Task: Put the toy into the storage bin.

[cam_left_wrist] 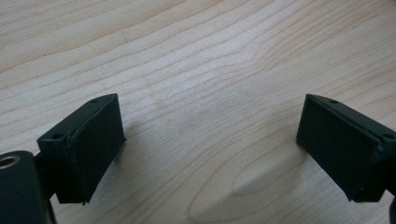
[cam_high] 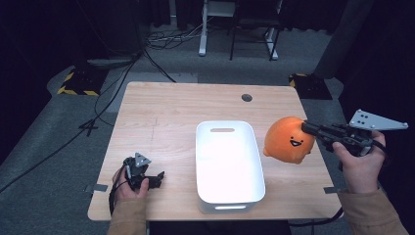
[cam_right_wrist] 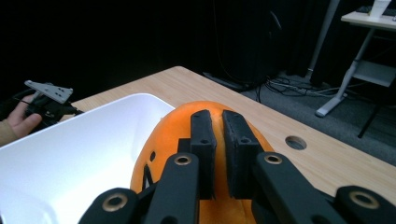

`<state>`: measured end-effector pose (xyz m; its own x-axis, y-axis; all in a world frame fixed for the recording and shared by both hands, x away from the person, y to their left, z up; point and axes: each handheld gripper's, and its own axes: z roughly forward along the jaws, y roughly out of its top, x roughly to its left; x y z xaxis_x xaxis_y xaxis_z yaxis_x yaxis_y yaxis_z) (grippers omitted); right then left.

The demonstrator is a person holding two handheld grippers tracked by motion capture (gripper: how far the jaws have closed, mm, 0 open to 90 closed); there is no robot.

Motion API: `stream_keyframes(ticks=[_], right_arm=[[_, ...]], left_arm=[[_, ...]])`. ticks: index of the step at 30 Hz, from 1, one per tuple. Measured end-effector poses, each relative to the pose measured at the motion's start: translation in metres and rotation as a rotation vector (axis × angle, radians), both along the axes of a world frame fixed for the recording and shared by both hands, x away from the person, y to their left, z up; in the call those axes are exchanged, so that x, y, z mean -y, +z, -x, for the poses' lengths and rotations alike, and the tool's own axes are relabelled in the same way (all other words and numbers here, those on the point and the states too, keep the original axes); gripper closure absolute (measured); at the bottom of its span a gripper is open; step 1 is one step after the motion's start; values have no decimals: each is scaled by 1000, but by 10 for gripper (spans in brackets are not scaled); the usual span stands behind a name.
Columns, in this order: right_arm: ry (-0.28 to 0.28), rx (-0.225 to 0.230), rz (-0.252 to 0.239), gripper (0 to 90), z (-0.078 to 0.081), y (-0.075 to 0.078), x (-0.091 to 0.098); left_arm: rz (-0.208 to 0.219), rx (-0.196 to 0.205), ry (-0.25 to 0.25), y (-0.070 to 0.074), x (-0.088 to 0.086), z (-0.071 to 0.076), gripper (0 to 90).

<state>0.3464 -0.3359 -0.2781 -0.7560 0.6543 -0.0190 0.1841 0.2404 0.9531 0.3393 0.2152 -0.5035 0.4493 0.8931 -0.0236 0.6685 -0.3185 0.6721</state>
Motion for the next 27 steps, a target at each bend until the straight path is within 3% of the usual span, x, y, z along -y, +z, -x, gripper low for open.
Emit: stream_keyframes(ticks=[15,27], right_arm=[[58,44,6,838,17,24,-17],[156,58,-5,838,34,34,-45]], left_arm=[[0,0,0,0,0,0,78],[0,0,0,0,0,0,78]])
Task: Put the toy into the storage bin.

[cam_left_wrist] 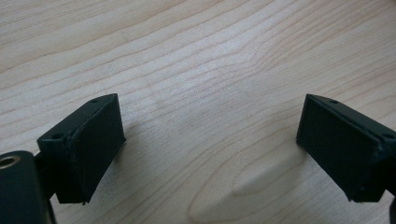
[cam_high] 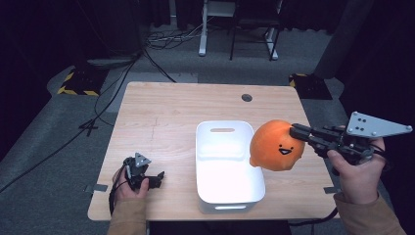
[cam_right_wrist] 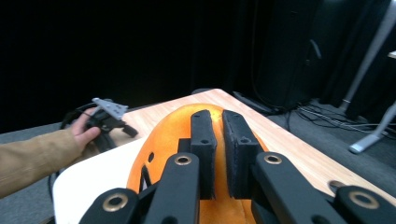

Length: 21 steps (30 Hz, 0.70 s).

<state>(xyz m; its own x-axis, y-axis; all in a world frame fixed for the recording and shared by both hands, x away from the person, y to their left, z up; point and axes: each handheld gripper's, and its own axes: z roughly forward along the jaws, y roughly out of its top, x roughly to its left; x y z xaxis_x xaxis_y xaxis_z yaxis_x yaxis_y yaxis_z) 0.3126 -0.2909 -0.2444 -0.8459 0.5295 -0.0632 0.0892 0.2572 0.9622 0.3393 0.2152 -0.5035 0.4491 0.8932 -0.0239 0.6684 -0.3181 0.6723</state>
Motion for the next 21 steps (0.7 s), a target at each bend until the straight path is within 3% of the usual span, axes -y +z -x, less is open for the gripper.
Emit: stream_keyframes(ticks=[21], right_arm=[[191,-33,16,838,15,-15,-64]], left_arm=[[0,0,0,0,0,0,78]])
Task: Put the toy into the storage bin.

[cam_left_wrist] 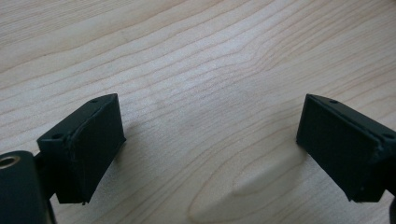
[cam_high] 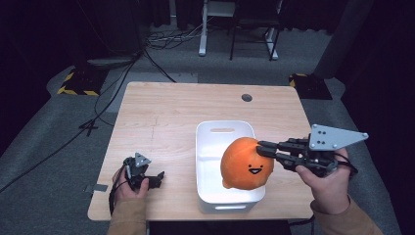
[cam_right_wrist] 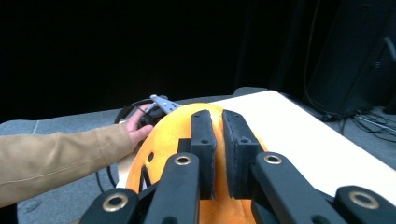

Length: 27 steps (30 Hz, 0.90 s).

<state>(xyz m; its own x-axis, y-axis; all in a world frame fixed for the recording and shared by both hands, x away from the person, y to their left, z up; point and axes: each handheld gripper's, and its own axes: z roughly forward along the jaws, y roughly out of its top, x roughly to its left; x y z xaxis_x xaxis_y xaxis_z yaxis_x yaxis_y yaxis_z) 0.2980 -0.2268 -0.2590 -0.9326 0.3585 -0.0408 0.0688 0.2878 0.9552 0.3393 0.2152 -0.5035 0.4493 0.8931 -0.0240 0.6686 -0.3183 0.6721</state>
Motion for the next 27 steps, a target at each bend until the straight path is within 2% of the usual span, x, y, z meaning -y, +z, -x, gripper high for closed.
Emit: stream_keyframes(ticks=[7,14,27], right_arm=[[43,-24,10,838,1,-9,-18],[62,-35,20,838,2,-16,-27],[78,-94,48,836,-2,-45,-44]], left_arm=[[0,0,0,0,0,0,78],[0,0,0,0,0,0,78],[0,0,-2,0,0,0,76]])
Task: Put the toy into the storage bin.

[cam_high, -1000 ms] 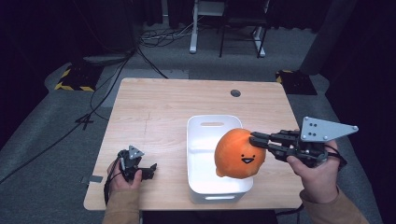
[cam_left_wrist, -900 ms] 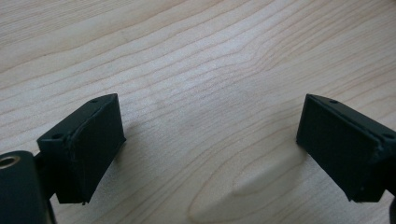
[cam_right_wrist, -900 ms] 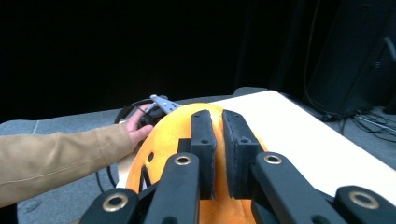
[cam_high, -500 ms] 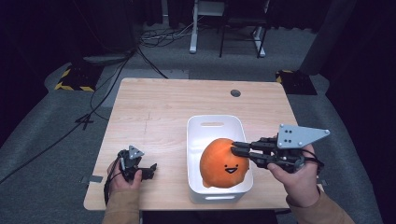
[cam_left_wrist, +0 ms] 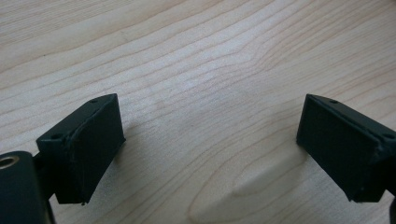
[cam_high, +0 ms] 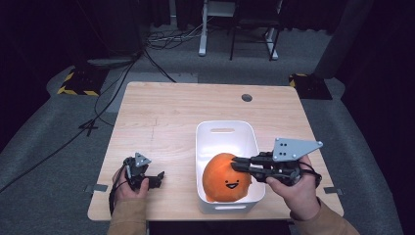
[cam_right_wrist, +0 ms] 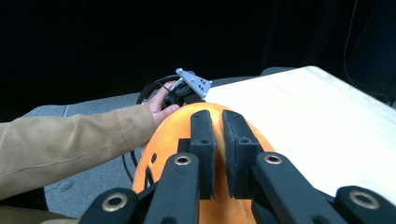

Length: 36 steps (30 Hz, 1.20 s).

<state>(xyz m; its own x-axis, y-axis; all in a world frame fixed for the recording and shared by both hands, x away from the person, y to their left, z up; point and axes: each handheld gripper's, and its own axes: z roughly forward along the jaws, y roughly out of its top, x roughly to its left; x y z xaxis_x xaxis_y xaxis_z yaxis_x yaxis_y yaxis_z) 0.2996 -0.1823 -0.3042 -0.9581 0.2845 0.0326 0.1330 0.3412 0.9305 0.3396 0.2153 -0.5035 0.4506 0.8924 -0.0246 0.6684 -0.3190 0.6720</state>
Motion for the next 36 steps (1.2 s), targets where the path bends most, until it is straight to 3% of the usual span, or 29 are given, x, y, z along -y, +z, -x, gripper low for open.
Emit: stream_keyframes(ticks=[26,36], right_arm=[[-3,-158,96,825,-8,-49,-9],[-28,-256,214,779,-12,-65,-12]], left_arm=[[-1,0,0,0,0,0,76],[0,0,0,0,0,0,77]])
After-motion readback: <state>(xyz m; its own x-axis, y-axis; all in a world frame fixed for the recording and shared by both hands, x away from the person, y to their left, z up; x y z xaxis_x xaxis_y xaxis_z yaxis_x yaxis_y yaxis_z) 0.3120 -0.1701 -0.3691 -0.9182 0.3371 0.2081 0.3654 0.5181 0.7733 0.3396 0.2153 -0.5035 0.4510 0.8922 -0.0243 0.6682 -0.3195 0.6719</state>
